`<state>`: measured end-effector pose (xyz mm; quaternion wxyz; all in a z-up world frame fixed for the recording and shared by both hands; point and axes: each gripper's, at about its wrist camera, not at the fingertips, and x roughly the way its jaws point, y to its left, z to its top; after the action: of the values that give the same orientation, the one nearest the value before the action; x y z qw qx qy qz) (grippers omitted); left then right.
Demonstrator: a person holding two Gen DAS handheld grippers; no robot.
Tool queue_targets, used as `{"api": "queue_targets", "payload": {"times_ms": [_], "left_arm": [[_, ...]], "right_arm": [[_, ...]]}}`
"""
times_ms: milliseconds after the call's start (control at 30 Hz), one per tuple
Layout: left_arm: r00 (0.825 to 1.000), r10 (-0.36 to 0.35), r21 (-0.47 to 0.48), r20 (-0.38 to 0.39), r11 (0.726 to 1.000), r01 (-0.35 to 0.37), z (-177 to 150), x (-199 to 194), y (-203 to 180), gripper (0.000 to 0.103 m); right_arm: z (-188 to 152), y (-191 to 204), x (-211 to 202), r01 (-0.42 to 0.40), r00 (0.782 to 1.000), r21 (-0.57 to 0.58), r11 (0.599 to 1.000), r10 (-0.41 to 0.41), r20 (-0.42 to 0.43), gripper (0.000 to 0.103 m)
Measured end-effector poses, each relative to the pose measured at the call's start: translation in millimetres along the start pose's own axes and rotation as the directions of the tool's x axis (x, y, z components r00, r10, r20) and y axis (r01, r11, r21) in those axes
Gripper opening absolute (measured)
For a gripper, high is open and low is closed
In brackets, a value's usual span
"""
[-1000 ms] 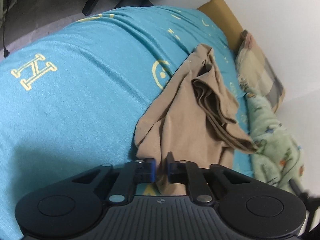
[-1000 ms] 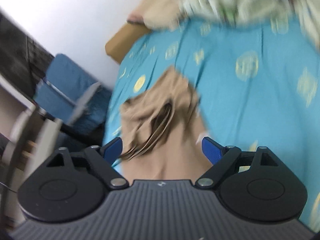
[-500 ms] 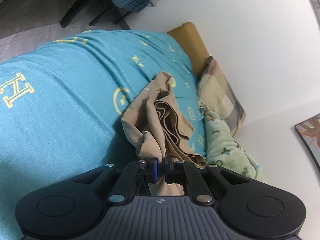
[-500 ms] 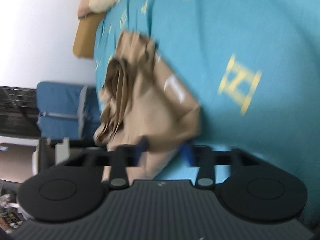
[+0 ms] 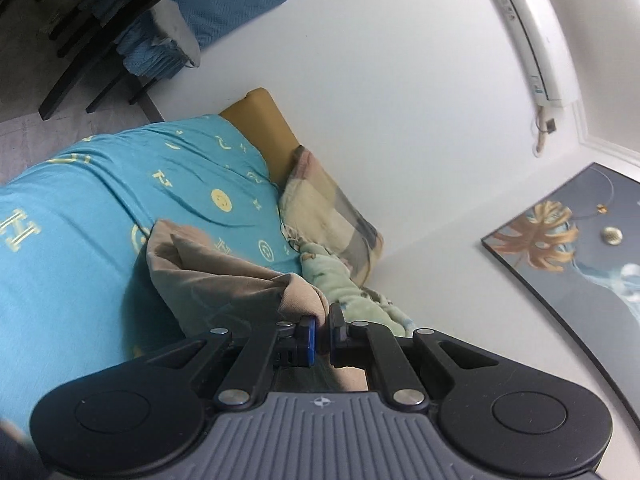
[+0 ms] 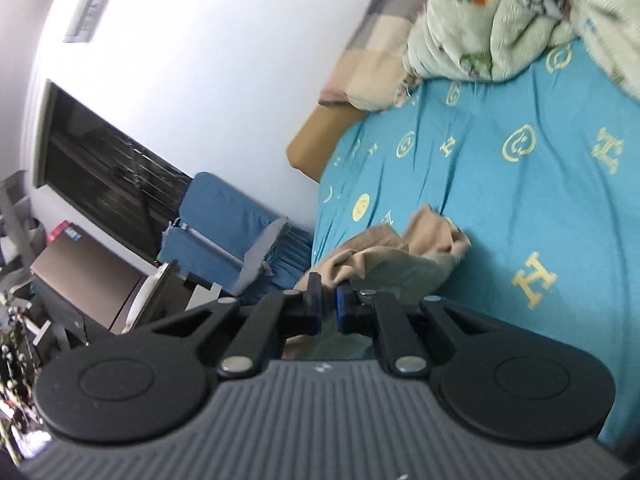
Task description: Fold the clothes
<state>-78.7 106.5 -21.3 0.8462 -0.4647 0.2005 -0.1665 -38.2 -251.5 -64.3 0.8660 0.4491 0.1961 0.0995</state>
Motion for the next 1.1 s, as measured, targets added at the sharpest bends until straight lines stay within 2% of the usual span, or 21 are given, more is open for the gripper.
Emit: {"api": "queue_targets", "payload": {"times_ms": [133,233,300,467,567,633,700,800,833,867,900,933,967,1033,1100], "left_arm": [[0.999,0.051,0.019,-0.015,0.999,-0.051,-15,-19,-2,0.006],[0.994,0.101,0.017,-0.041,0.995,-0.1,-2,-5,-5,0.007],[0.973,0.218,0.091,-0.07,0.973,-0.212,16,20,-16,0.007],[0.944,0.306,0.068,-0.127,0.952,-0.299,68,98,-5,0.008],[0.933,0.332,0.136,-0.136,0.94,-0.314,84,151,13,0.008],[0.939,0.311,0.155,-0.149,0.945,-0.289,84,175,33,0.008],[0.941,0.29,0.132,-0.174,0.954,-0.27,82,191,58,0.008],[0.932,0.303,0.137,-0.198,0.95,-0.28,78,209,83,0.01],[0.927,0.312,0.146,-0.206,0.947,-0.287,79,213,87,0.014],[0.927,0.303,0.158,-0.22,0.949,-0.273,79,214,88,0.025],[0.927,0.294,0.17,-0.233,0.951,-0.259,80,216,88,0.033],[0.926,0.287,0.183,-0.245,0.952,-0.247,80,217,88,0.051],[0.925,0.289,0.202,-0.246,0.949,-0.243,80,216,84,0.066],[0.926,0.297,0.272,-0.235,0.934,-0.23,77,211,77,0.077],[0.92,0.318,0.341,-0.229,0.911,-0.23,71,210,72,0.078]], "right_arm": [[-13,2,-24,0.025,1.0,-0.022,0.999,-0.025,0.013,0.01],[-3,5,-8,0.031,0.999,-0.008,0.999,-0.031,-0.008,0.01],[8,8,17,0.044,0.998,0.002,0.999,-0.044,-0.049,0.01],[41,18,96,0.117,0.979,0.054,0.992,-0.106,-0.176,0.01],[53,8,137,0.166,0.966,0.06,0.984,-0.15,-0.209,0.01],[55,-4,159,0.185,0.96,0.039,0.982,-0.172,-0.221,0.012],[52,-22,179,0.2,0.948,0.026,0.979,-0.187,-0.256,0.012],[48,-53,197,0.212,0.93,0.104,0.972,-0.168,-0.328,0.013],[49,-60,202,0.201,0.924,0.13,0.971,-0.144,-0.354,0.017],[50,-62,206,0.19,0.921,0.14,0.972,-0.127,-0.369,0.022],[51,-62,207,0.18,0.919,0.139,0.974,-0.116,-0.377,0.043],[53,-59,208,0.162,0.921,0.135,0.977,-0.101,-0.375,0.079],[54,-55,206,0.136,0.927,0.125,0.983,-0.082,-0.365,0.092],[55,-46,203,0.094,0.94,0.076,0.993,-0.063,-0.334,0.092],[56,-37,198,0.087,0.952,-0.024,0.996,-0.09,-0.291,0.092]]}}
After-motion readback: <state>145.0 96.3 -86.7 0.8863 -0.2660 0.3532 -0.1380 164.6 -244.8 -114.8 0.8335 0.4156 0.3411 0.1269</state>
